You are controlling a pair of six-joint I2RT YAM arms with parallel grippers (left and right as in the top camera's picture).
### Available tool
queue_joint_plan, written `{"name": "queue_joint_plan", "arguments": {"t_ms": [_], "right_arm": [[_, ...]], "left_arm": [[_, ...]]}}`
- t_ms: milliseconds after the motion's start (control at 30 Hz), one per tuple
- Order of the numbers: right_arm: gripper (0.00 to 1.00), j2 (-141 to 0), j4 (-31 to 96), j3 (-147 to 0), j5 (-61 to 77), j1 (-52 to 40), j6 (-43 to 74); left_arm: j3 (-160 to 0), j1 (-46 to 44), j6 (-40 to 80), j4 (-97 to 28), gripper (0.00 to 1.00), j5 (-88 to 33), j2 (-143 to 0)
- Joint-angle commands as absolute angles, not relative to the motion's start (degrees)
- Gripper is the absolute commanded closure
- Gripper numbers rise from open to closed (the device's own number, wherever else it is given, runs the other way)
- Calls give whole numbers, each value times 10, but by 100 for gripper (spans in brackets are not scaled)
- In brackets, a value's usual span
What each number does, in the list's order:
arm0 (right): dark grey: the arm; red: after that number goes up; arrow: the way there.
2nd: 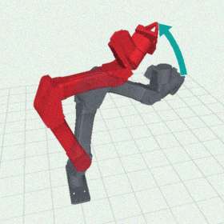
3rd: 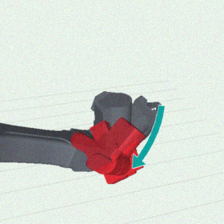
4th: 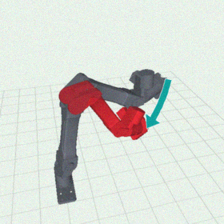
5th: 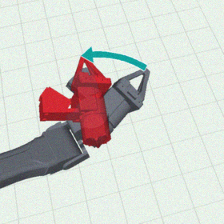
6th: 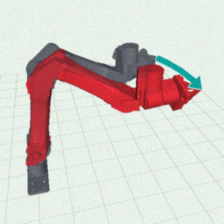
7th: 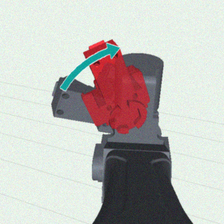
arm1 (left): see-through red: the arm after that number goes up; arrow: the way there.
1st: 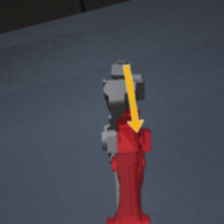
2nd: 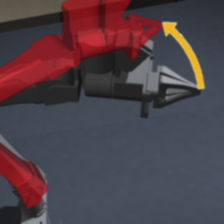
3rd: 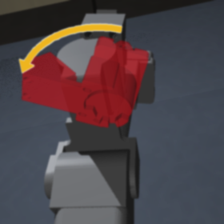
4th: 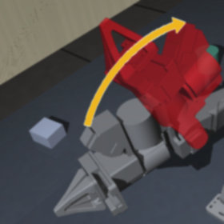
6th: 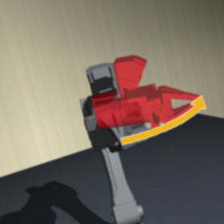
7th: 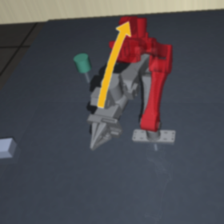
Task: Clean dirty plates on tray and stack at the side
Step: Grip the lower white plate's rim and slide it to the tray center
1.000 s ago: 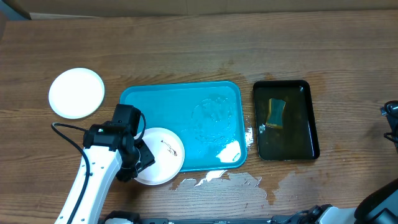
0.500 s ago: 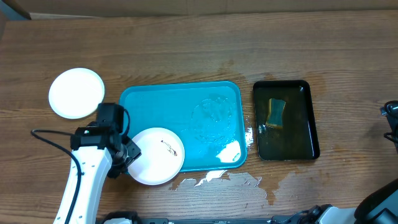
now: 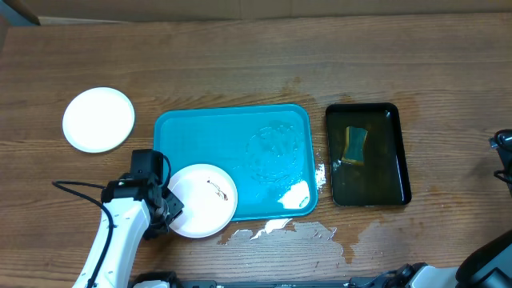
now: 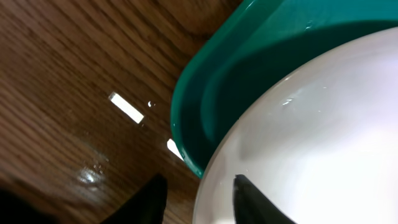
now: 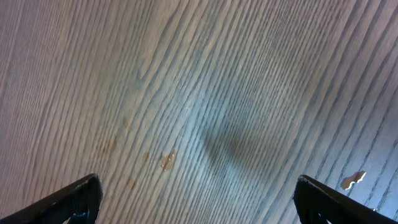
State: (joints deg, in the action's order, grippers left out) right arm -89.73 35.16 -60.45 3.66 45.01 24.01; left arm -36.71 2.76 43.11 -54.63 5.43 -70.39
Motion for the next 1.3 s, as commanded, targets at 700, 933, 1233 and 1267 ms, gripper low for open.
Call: {"name": "queue_joint_plan", "arguments": {"t_ms": [700, 933, 1233, 1267], "right_arm": [[0, -889, 348, -620, 37, 452, 245], [0, -889, 348, -620, 37, 452, 245], [0, -889, 348, -620, 37, 452, 245], [0, -889, 348, -620, 37, 452, 245]], "left_arm": [[-346, 25, 323, -321, 96, -149, -704], [-347, -30, 317, -239, 96, -163, -704], [-356, -91, 316, -206, 96, -127, -704], [-359, -91, 316, -206, 96, -127, -704]]}}
